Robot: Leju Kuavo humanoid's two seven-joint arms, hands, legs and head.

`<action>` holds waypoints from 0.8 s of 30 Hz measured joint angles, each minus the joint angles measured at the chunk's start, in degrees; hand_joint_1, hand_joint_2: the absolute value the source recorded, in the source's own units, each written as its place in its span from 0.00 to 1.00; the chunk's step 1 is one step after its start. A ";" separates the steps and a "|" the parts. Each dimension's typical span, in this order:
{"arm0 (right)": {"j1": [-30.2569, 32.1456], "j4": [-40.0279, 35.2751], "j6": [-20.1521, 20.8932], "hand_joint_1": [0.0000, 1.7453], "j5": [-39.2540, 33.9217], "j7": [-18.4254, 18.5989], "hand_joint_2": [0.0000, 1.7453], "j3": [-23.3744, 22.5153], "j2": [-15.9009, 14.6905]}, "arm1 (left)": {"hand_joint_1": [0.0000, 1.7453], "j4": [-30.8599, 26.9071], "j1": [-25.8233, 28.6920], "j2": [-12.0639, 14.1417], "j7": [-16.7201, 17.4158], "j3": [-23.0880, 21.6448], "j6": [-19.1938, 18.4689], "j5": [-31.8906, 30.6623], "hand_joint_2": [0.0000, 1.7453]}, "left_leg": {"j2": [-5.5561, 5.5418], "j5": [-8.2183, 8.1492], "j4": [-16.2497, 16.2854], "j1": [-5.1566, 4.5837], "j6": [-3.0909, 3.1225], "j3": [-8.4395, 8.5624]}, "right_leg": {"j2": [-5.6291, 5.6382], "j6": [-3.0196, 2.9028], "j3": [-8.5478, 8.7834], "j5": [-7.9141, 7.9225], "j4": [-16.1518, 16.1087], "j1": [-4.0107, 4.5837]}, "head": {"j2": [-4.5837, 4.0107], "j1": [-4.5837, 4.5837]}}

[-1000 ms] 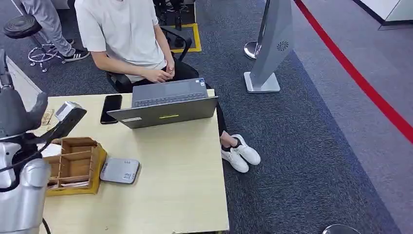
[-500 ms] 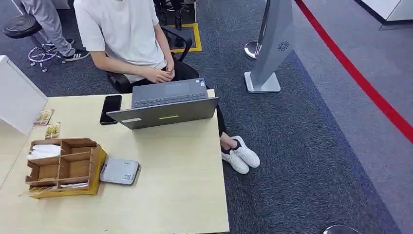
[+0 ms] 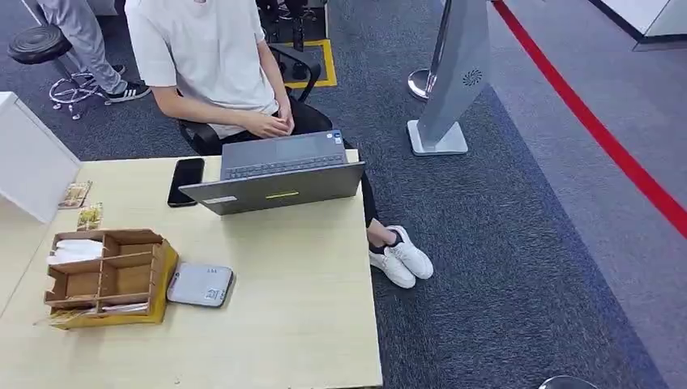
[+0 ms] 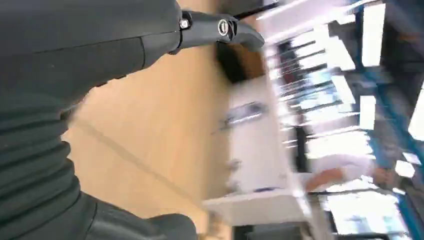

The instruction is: Pass the card to the sensor for recognition and then transmit it.

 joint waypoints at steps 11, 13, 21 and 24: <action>-0.29 0.00 0.68 0.00 3.37 2.80 1.00 0.50 -0.26 | 0.00 60.86 -8.91 4.64 14.77 18.16 11.83 1.84 1.00 | -0.05 -0.07 0.03 -0.04 0.00 0.10 | -0.05 -0.06 0.01 -0.05 -0.06 -0.02 | 0.00 0.02; -0.31 0.02 1.12 0.00 3.80 2.71 1.00 0.94 -0.26 | 0.00 65.28 -9.72 4.01 16.65 18.19 15.78 0.59 1.00 | -0.05 -0.06 0.04 -0.04 0.00 0.10 | -0.05 -0.05 0.06 -0.04 -0.06 -0.02 | 0.00 -0.02; 0.87 -0.72 1.96 0.00 -3.03 1.66 1.00 8.56 -0.55 | 0.00 71.80 -10.11 3.11 18.80 13.82 19.34 -1.83 1.00 | -0.03 -0.06 0.04 0.02 -0.01 0.14 | -0.02 -0.07 0.04 -0.05 -0.01 0.02 | 0.00 -0.09; 1.65 -1.33 2.58 0.00 -6.55 1.53 0.00 12.50 -0.92 | 0.00 72.48 -9.87 3.11 19.26 11.02 19.23 -2.44 0.00 | -0.03 -0.06 0.04 0.03 -0.01 0.13 | -0.02 -0.08 0.04 -0.06 -0.01 0.03 | 0.00 -0.09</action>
